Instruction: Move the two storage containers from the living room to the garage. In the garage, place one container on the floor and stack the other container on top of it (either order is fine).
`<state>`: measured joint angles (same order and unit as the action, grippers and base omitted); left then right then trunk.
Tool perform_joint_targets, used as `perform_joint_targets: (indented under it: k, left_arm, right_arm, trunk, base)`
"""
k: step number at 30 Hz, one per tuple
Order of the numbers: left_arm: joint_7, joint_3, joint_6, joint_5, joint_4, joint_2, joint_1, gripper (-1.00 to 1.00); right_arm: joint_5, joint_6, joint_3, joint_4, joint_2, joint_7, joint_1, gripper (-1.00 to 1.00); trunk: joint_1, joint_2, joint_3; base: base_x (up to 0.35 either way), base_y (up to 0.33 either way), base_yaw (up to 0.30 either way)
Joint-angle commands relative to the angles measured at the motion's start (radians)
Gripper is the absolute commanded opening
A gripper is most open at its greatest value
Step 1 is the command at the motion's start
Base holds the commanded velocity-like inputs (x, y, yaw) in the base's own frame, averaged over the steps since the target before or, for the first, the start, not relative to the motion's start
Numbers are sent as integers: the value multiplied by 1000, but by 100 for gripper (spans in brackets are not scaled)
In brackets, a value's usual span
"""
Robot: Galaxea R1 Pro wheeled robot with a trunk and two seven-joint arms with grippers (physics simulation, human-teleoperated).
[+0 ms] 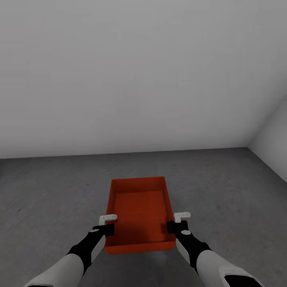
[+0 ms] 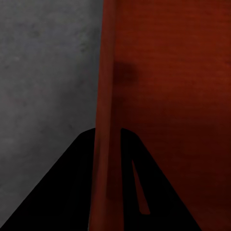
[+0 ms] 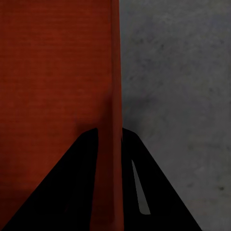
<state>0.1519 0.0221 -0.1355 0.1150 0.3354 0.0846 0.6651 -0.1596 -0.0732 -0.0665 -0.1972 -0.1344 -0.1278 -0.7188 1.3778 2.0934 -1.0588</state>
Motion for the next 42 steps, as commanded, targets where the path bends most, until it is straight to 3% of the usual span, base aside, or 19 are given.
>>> perform_joint_targets:
  k: [1, 21, 30, 42]
  left_arm:
    - [28, -22, 25, -11, 14, -14, 1, -100]
    - [28, -21, 25, -11, 14, -16, 1, -100]
    - [28, -21, 25, -11, 13, -16, 1, -100]
    - [28, -21, 25, -11, 13, -15, 1, -100]
  right_arm:
    - [0, -3, -3, 4, 0, 5, 0, -100]
    - [0, -5, -3, 4, -1, 5, 0, -100]
    - [0, -5, -3, 4, 0, 5, 0, -100]
    - [0, -5, -3, 4, 0, 5, 0, -100]
  trunk:
    - [4, 8, -4]
    - [80, 148, -67]
    - [80, 148, -67]
    - [126, 232, -104]
  base:
    - [0, 0, 0]
    - [0, 0, 0]
    - [0, 0, 0]
    - [0, 0, 0]
